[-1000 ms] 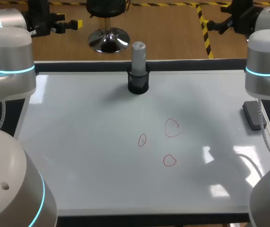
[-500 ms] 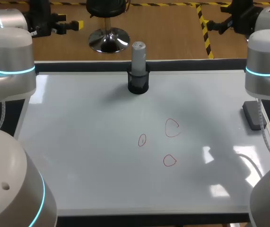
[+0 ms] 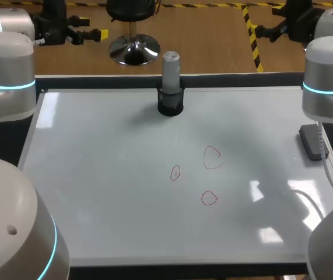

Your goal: Pick up the inspection probe, press it on each red-marked spot on the whiteboard one by one, put down the probe, pick up the eraser, and wipe off all the red marks.

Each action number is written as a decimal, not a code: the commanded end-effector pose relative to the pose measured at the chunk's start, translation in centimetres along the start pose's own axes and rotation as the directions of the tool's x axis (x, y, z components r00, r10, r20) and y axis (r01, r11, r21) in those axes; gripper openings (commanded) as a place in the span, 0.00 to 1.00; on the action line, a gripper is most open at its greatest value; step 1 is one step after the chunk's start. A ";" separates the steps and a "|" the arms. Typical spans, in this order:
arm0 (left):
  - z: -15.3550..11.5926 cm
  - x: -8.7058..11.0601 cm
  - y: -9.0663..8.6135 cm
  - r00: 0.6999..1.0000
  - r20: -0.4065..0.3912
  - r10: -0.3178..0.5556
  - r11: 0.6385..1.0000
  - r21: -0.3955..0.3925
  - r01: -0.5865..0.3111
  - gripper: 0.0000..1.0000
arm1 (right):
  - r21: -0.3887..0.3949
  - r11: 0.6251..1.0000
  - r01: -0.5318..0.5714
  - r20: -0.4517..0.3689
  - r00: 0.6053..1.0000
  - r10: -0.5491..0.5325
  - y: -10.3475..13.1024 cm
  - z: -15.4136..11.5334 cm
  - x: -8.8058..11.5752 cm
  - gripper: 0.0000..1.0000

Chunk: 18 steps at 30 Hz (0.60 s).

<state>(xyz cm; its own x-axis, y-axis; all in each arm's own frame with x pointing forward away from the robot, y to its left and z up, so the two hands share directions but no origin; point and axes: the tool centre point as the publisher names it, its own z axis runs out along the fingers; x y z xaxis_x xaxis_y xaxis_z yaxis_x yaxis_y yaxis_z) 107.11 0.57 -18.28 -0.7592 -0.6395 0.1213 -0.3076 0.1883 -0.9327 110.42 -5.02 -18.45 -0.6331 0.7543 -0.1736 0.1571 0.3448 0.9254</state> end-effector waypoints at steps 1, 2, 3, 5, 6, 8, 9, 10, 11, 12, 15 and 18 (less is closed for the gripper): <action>0.0 -0.1 0.2 0.998 -0.054 0.010 1.000 0.014 -0.009 1.00 | 0.000 1.000 0.000 0.000 1.000 0.000 0.0 0.0 0.0 1.00; 0.1 0.1 0.3 0.998 -0.067 0.017 1.000 0.013 -0.016 1.00 | 0.000 1.000 0.000 0.000 1.000 0.000 0.0 0.0 0.0 1.00; 0.1 0.2 0.3 0.996 -0.084 0.023 1.000 0.017 -0.022 1.00 | 0.000 1.000 0.000 0.000 1.000 0.000 0.0 0.0 0.0 1.00; 0.2 0.4 0.3 0.995 -0.096 0.027 0.999 0.021 -0.026 1.00 | 0.000 1.000 0.000 0.000 1.000 0.000 0.0 0.0 0.0 1.00; 0.3 0.5 0.3 0.994 -0.104 0.039 0.999 0.016 -0.037 1.00 | 0.000 1.000 0.000 0.000 1.000 0.000 0.0 0.0 0.0 1.00; 0.4 0.8 0.4 0.991 -0.123 0.044 0.999 0.018 -0.042 1.00 | 0.000 1.000 0.000 0.000 1.000 0.000 0.0 0.0 0.0 1.00; 0.5 1.0 0.4 0.990 -0.131 0.049 0.999 0.016 -0.047 1.00 | 0.000 1.000 0.000 0.000 1.000 0.000 0.0 0.0 0.0 1.00; 0.6 1.1 0.5 0.988 -0.150 0.039 0.999 0.027 -0.036 1.00 | 0.000 1.000 0.000 0.000 1.000 0.000 0.0 0.0 0.0 1.00; 0.7 1.3 0.5 0.986 -0.164 0.040 0.999 0.030 -0.035 1.00 | 0.000 1.000 0.000 0.000 1.000 0.000 0.0 0.0 0.0 1.00; 0.8 1.4 0.5 0.986 -0.162 0.049 0.999 0.024 -0.046 1.00 | 0.000 1.000 0.000 0.000 1.000 0.000 0.0 0.0 0.0 1.00; 1.3 2.0 0.7 0.984 -0.168 0.063 0.998 0.013 -0.061 1.00 | 0.000 1.000 0.000 0.000 1.000 0.000 0.0 0.0 0.0 1.00; 1.8 2.9 1.1 0.979 -0.189 0.078 0.997 0.000 -0.080 1.00 | 0.000 1.000 0.000 0.000 1.000 0.000 0.0 0.0 0.0 1.00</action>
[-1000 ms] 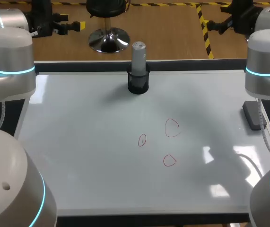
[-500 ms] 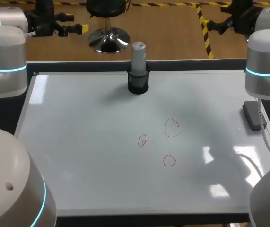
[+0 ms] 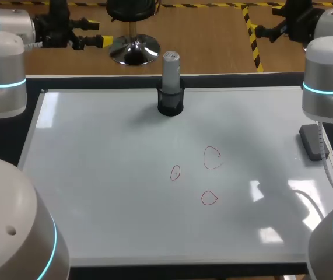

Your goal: Pick up the inspection probe, press it on each red-marked spot on the whiteboard one by one, put down the probe, pick up the eraser, and wipe off all the red marks.

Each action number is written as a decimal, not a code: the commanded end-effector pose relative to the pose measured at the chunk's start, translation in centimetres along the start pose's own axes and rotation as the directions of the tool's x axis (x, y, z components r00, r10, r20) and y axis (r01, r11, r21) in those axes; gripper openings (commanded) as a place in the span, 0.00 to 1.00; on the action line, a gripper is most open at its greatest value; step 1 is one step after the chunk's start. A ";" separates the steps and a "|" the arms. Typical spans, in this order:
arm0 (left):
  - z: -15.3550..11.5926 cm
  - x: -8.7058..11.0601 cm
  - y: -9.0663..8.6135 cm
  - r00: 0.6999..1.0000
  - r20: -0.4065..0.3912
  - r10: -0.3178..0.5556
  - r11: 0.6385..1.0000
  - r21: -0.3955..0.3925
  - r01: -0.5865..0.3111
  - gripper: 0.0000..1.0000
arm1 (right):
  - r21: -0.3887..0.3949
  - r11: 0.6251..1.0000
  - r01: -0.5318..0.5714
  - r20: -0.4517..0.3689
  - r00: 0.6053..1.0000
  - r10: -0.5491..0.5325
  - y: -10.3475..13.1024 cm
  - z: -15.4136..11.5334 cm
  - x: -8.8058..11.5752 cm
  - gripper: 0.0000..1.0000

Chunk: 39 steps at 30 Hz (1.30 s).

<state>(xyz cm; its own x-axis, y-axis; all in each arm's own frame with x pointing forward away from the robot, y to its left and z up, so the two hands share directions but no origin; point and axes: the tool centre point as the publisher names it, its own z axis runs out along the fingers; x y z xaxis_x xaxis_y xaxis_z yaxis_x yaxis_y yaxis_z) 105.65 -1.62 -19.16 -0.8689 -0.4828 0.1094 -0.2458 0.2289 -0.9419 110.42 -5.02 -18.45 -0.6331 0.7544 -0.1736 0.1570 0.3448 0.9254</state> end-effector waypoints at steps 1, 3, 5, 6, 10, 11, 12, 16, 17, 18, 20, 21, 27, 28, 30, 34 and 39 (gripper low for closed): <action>1.0 0.7 0.3 1.000 -0.019 0.010 1.000 -0.013 -0.011 1.00 | 0.000 1.000 0.000 0.000 1.000 0.000 0.0 0.0 0.0 1.00; 1.3 1.1 0.4 0.999 -0.037 0.016 1.000 -0.011 -0.017 1.00 | 0.000 1.000 0.000 0.000 1.000 0.000 0.0 0.0 0.0 1.00; 1.6 1.5 0.3 0.998 -0.057 0.029 1.000 -0.011 -0.029 1.00 | 0.000 1.000 0.000 0.000 1.000 0.000 0.0 0.0 0.0 1.00; 1.8 1.7 0.3 0.997 -0.063 0.033 0.999 -0.009 -0.034 1.00 | 0.000 1.000 0.000 0.000 1.000 0.000 0.0 0.0 0.0 1.00; 2.5 2.4 0.3 0.993 -0.103 0.054 0.999 -0.003 -0.054 1.00 | 0.000 1.000 0.000 0.000 1.000 0.000 0.0 0.0 0.0 1.00; 2.7 2.5 0.4 0.991 -0.116 0.064 0.998 -0.003 -0.065 1.00 | 0.000 1.000 0.000 0.000 1.000 0.000 0.0 0.0 0.0 1.00; 2.9 2.6 0.5 0.989 -0.135 0.067 0.998 0.006 -0.067 1.00 | 0.000 1.000 0.000 0.000 1.000 0.000 0.0 0.0 0.0 1.00; 3.7 3.1 0.8 0.978 -0.192 0.085 0.996 0.011 -0.085 1.00 | 0.000 1.000 0.000 0.000 1.000 0.000 0.0 0.0 0.0 1.00; 3.9 3.1 1.0 0.973 -0.207 0.105 0.994 0.004 -0.107 1.00 | 0.000 1.000 0.000 0.000 1.000 0.000 0.0 0.0 0.0 1.00; 4.0 3.2 1.1 0.968 -0.224 0.111 0.994 0.010 -0.112 1.00 | 0.000 1.000 0.000 0.000 1.000 0.000 0.0 0.0 0.0 1.00; 4.3 3.4 1.2 0.958 -0.257 0.125 0.992 0.009 -0.128 1.00 | 0.000 1.000 0.000 0.000 1.000 0.000 0.0 0.0 0.0 1.00; 4.4 3.5 1.3 0.954 -0.269 0.132 0.991 0.010 -0.134 1.00 | 0.000 1.000 0.000 0.000 1.000 0.000 0.0 0.0 0.0 1.00; 5.1 3.9 1.6 0.923 -0.346 0.166 0.985 0.018 -0.171 1.00 | 0.000 1.000 0.000 0.000 1.000 0.000 0.0 0.0 0.0 1.00; 5.2 4.0 1.7 0.917 -0.361 0.172 0.984 0.023 -0.176 1.00 | 0.000 1.000 0.000 0.000 1.000 0.000 0.0 0.0 0.0 1.00; 5.4 4.2 1.9 0.906 -0.383 0.181 0.982 0.031 -0.184 1.00 | 0.000 1.000 0.000 0.000 1.000 0.000 0.0 0.0 0.0 1.00; 5.9 4.7 2.2 0.879 -0.431 0.205 0.978 0.048 -0.204 1.00 | 0.000 1.000 0.000 0.000 1.000 0.000 0.0 0.0 0.0 1.00; 6.4 5.3 2.4 0.848 -0.479 0.228 0.973 0.073 -0.220 1.00 | 0.000 1.000 0.000 0.000 1.000 0.000 0.0 0.0 0.0 1.00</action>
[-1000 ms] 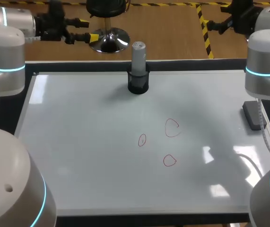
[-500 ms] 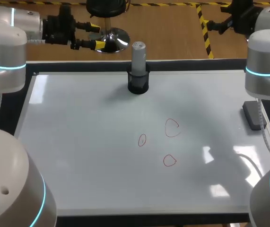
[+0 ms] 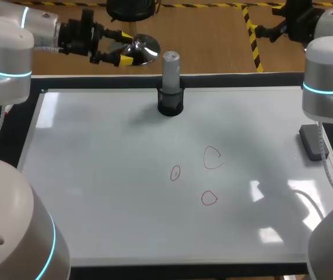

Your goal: Pick up the inspection probe, press it on each red-marked spot on the whiteboard one by one, put down the probe, pick up the eraser, and wipe off all the red marks.

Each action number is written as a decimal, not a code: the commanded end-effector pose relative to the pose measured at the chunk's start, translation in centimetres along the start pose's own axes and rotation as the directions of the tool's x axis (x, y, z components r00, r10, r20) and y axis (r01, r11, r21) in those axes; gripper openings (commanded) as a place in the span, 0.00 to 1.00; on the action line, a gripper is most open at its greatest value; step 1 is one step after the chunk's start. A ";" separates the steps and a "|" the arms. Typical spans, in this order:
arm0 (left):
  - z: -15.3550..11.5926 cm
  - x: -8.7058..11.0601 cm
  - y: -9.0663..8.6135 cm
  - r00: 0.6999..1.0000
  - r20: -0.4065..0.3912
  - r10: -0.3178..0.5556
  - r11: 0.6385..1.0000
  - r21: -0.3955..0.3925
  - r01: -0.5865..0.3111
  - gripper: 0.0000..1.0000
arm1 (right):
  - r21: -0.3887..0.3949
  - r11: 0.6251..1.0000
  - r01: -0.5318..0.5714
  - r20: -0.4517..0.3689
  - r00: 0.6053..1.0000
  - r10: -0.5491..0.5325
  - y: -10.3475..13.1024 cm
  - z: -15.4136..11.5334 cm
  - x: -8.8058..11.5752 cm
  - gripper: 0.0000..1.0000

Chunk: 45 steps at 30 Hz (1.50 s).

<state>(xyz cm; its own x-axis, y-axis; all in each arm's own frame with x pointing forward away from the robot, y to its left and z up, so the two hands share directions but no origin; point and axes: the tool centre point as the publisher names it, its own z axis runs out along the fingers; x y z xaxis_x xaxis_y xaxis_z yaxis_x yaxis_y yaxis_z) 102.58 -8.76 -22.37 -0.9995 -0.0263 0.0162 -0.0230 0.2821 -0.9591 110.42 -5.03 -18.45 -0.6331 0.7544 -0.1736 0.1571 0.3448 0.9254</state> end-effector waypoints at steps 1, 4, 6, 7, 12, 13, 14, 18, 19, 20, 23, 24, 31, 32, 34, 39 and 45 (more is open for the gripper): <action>0.6 -0.5 0.4 0.996 -0.083 0.012 1.000 0.015 -0.010 1.00 | 0.000 1.000 0.000 0.000 1.000 0.000 0.0 0.0 0.0 1.00; 1.1 -0.4 0.4 0.995 -0.102 0.019 1.000 0.012 -0.018 1.00 | 0.000 1.000 0.000 0.000 1.000 0.000 0.0 0.0 0.0 1.00; 1.4 -0.4 0.5 0.993 -0.117 0.025 1.000 0.015 -0.023 1.00 | 0.000 1.000 0.000 0.000 1.000 0.000 0.0 0.0 0.0 1.00; 1.5 -0.4 0.6 0.992 -0.126 0.028 0.999 0.018 -0.026 1.00 | 0.000 1.000 0.000 0.000 1.000 0.000 0.0 0.0 0.0 1.00; 2.3 -0.5 1.0 0.987 -0.158 0.033 0.999 0.022 -0.030 1.00 | 0.000 1.000 0.000 0.000 1.000 0.000 0.0 0.0 0.0 1.00; 2.5 -0.5 1.2 0.986 -0.163 0.033 0.999 0.020 -0.030 1.00 | 0.000 1.000 0.000 0.000 1.000 0.000 0.0 0.0 0.0 1.00; 2.6 -0.5 1.3 0.985 -0.170 0.034 0.999 0.018 -0.032 1.00 | 0.000 1.000 0.000 0.000 1.000 0.000 0.0 0.0 0.0 1.00; 3.4 -0.5 1.6 0.979 -0.199 0.037 0.999 0.017 -0.034 1.00 | 0.000 1.000 0.000 0.000 1.000 0.000 0.0 0.0 0.0 1.00; 3.6 -0.5 1.7 0.976 -0.213 0.039 0.999 0.017 -0.037 1.00 | 0.000 1.000 0.000 0.000 1.000 0.000 0.0 0.0 0.0 1.00; 3.8 -0.4 1.8 0.976 -0.216 0.040 0.999 0.016 -0.037 1.00 | 0.000 1.000 0.000 0.000 1.000 0.000 0.0 0.0 0.0 1.00; 4.4 -0.5 2.0 0.971 -0.234 0.044 0.999 0.016 -0.041 1.00 | 0.000 1.000 0.000 0.000 1.000 0.000 0.0 0.0 0.0 1.00; 4.6 -0.6 2.1 0.968 -0.245 0.046 0.999 0.017 -0.043 1.00 | 0.000 1.000 0.000 0.000 1.000 0.000 0.0 0.0 0.0 1.00; 5.4 -0.5 2.4 0.957 -0.286 0.051 0.998 0.037 -0.042 1.00 | 0.000 1.000 0.000 0.000 1.000 0.000 0.0 0.0 0.0 1.00; 5.5 -0.5 2.5 0.954 -0.296 0.051 0.998 0.040 -0.041 1.00 | 0.000 1.000 0.000 0.000 1.000 0.000 0.0 0.0 0.0 1.00; 5.8 -0.6 2.6 0.949 -0.310 0.058 0.998 0.047 -0.046 1.00 | 0.000 1.000 0.000 0.000 1.000 0.000 0.0 0.0 0.0 1.00; 6.6 -0.7 3.0 0.937 -0.341 0.072 0.997 0.060 -0.055 1.00 | 0.000 1.000 0.000 0.000 1.000 0.000 0.0 0.0 0.0 1.00; 7.7 -0.7 3.1 0.929 -0.364 0.072 0.996 0.067 -0.050 1.00 | 0.000 1.000 0.000 0.000 1.000 0.000 0.0 0.0 0.0 1.00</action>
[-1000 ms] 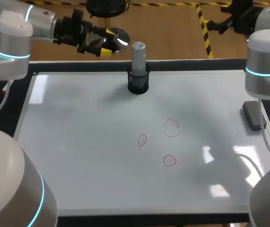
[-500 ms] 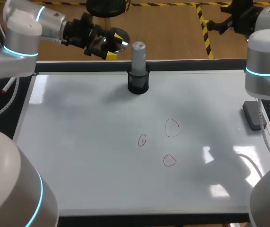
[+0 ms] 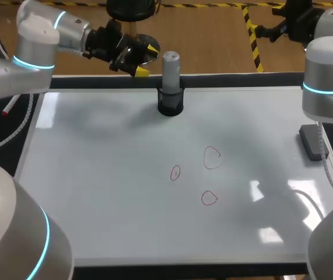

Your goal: Pick up the inspection probe, press it on each red-marked spot on the whiteboard one by one, put down the probe, pick up the eraser, and wipe off all the red marks.

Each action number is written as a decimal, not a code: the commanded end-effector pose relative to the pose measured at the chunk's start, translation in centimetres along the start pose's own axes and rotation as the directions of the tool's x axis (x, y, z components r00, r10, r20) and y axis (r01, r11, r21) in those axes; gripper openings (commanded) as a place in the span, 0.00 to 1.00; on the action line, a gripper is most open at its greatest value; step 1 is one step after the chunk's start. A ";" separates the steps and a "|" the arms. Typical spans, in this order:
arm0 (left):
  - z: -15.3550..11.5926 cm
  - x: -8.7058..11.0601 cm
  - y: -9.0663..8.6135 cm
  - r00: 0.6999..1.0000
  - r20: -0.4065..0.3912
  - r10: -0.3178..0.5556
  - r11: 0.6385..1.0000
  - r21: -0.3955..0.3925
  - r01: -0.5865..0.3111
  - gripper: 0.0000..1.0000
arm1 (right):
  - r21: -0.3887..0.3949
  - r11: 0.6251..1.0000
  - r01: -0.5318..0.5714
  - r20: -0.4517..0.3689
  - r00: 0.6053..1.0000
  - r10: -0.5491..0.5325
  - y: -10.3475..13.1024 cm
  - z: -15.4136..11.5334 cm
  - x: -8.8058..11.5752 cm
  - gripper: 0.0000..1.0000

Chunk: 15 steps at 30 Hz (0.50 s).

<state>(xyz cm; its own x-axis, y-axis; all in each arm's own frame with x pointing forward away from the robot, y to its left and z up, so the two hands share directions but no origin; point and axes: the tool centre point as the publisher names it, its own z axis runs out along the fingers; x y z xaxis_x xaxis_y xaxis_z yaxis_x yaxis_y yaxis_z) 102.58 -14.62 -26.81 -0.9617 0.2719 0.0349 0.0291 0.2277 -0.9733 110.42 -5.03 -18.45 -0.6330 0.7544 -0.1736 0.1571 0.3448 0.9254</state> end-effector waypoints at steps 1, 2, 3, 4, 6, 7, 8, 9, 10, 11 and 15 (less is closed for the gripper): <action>0.6 -1.0 0.6 0.996 -0.088 0.006 1.000 0.009 -0.005 1.00 | 0.000 1.000 0.000 0.000 1.000 0.000 0.0 0.0 0.0 1.00; 0.8 -1.0 0.6 0.996 -0.090 0.006 1.000 0.009 -0.005 1.00 | 0.000 1.000 0.000 0.000 1.000 0.000 0.0 0.0 0.0 1.00; 0.9 -1.1 0.6 0.996 -0.095 0.006 1.000 0.010 -0.005 1.00 | 0.000 1.000 0.000 0.000 1.000 0.000 0.0 0.0 0.0 1.00; 1.0 -1.2 0.7 0.995 -0.103 0.008 1.000 0.011 -0.007 1.00 | 0.000 1.000 0.000 0.000 1.000 0.000 0.0 0.0 0.0 1.00; 1.3 -1.3 0.8 0.994 -0.109 0.008 1.000 0.015 -0.007 1.00 | 0.000 1.000 0.000 0.000 1.000 0.000 0.0 0.0 0.0 1.00; 1.4 -1.4 0.8 0.993 -0.117 0.010 1.000 0.014 -0.008 1.00 | 0.000 1.000 0.000 0.000 1.000 0.000 0.0 0.0 0.0 1.00; 1.6 -1.4 0.9 0.993 -0.121 0.010 1.000 0.016 -0.008 1.00 | 0.000 1.000 0.000 0.000 1.000 0.000 0.0 0.0 0.0 1.00; 1.7 -1.5 0.9 0.992 -0.128 0.009 1.000 0.019 -0.007 1.00 | 0.000 1.000 0.000 0.000 1.000 0.000 0.0 0.0 0.0 1.00; 1.9 -1.5 1.0 0.991 -0.135 0.010 1.000 0.020 -0.008 1.00 | 0.000 1.000 0.000 0.000 1.000 0.000 0.0 0.0 0.0 1.00; 2.0 -1.6 1.1 0.990 -0.137 0.009 1.000 0.021 -0.006 1.00 | 0.000 1.000 0.000 0.000 1.000 0.000 0.0 0.0 0.0 1.00; 2.5 -1.8 1.4 0.987 -0.157 0.008 1.000 0.025 -0.005 1.00 | 0.000 1.000 0.000 0.000 1.000 0.000 0.0 0.0 0.0 1.00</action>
<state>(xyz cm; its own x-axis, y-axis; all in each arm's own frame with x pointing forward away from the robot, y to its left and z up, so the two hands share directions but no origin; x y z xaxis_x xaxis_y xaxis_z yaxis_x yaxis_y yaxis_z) 102.87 -16.83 -28.04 -0.9410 0.3354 0.0456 0.0298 0.2162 -0.9759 110.42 -5.03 -18.45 -0.6331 0.7544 -0.1736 0.1571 0.3448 0.9254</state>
